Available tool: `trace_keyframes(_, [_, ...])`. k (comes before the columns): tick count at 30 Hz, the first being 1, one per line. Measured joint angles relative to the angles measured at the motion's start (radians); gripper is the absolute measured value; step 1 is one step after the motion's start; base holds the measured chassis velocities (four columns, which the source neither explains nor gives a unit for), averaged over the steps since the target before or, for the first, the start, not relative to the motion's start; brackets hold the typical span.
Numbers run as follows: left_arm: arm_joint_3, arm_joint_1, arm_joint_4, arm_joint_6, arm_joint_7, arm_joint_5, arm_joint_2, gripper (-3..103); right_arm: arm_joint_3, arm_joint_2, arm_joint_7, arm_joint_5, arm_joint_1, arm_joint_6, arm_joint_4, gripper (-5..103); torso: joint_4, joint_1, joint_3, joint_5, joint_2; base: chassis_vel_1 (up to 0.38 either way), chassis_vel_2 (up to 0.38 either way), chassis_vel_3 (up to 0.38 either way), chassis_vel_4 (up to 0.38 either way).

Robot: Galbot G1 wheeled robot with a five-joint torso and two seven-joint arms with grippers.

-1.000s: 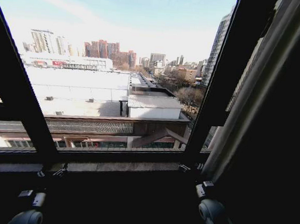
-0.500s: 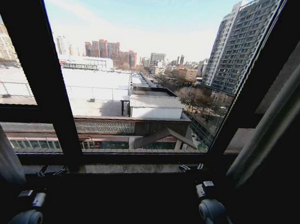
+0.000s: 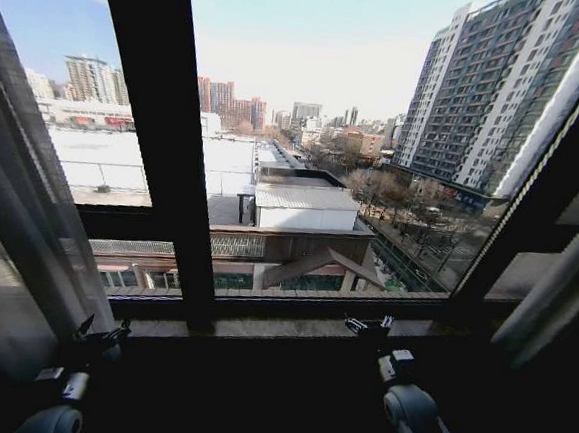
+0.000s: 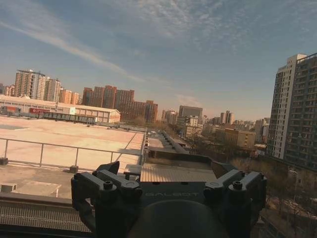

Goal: Open the curtains by pulling them apart, changing their state from closed to fully open.

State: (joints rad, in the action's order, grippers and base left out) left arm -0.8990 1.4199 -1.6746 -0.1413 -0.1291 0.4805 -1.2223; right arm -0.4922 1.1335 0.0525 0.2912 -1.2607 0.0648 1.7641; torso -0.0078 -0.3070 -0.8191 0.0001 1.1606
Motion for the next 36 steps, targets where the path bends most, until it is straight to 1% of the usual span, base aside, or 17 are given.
trace_keyframes(7, [0.000, 0.000, 0.000, 0.000, 0.000, 0.000, 0.000, 100, 0.000, 0.000, 0.000, 0.000, 0.000, 0.000, 0.000, 100, 0.0003, 0.000, 0.000, 0.0000, 0.000, 0.302, 0.310, -0.296, -0.318])
trace_keyframes(11, [0.000, 0.000, 0.000, 0.000, 0.000, 0.000, 0.000, 100, 0.000, 0.000, 0.000, 0.000, 0.000, 0.000, 0.000, 100, 0.0008, 0.000, 0.000, -0.0008, 0.000, 0.144, 0.142, -0.110, -0.102])
trace_keyframes(13, [0.000, 0.000, 0.000, 0.000, 0.000, 0.000, 0.000, 100, 0.000, 0.000, 0.000, 0.000, 0.000, 0.000, 0.000, 100, 0.0009, 0.000, 0.000, -0.0008, 0.000, 0.062, 0.038, -0.024, -0.037])
trace_keyframes(14, [0.000, 0.000, 0.000, 0.000, 0.000, 0.000, 0.000, 100, 0.000, 0.000, 0.000, 0.000, 0.000, 0.000, 0.000, 100, 0.0001, 0.000, 0.000, -0.0004, 0.000, 0.000, 0.000, 0.000, 0.000])
trace_keyframes(16, [0.000, 0.000, 0.000, 0.000, 0.000, 0.000, 0.000, 100, 0.000, 0.000, 0.000, 0.000, 0.000, 0.000, 0.000, 100, -0.0001, 0.000, 0.000, 0.0007, 0.000, 0.000, 0.000, 0.000, 0.000])
trace_keyframes(19, [0.000, 0.000, 0.000, 0.000, 0.000, 0.000, 0.000, 100, 0.000, 0.000, 0.000, 0.000, 0.000, 0.000, 0.000, 100, -0.0004, 0.000, 0.000, 0.0007, 0.000, -0.037, -0.048, 0.026, 0.031])
trace_keyframes(24, [0.000, 0.000, 0.000, 0.000, 0.000, 0.000, 0.000, 100, 0.000, 0.000, 0.000, 0.000, 0.000, 0.000, 0.000, 100, 0.0003, 0.000, 0.000, 0.0003, 0.000, -0.037, -0.020, 0.016, 0.026])
trace_keyframes(26, [0.000, 0.000, 0.000, 0.000, 0.000, 0.000, 0.000, 100, 0.000, 0.000, 0.000, 0.000, 0.000, 0.000, 0.000, 100, 0.0006, 0.000, 0.000, -0.0009, 0.000, 0.000, 0.000, 0.000, 0.000])
trace_keyframes(36, [0.000, 0.000, 0.000, 0.000, 0.000, 0.000, 0.000, 100, 0.000, 0.000, 0.000, 0.000, 0.000, 0.000, 0.000, 100, 0.0002, 0.000, 0.000, 0.0002, 0.000, 0.000, 0.000, 0.000, 0.000])
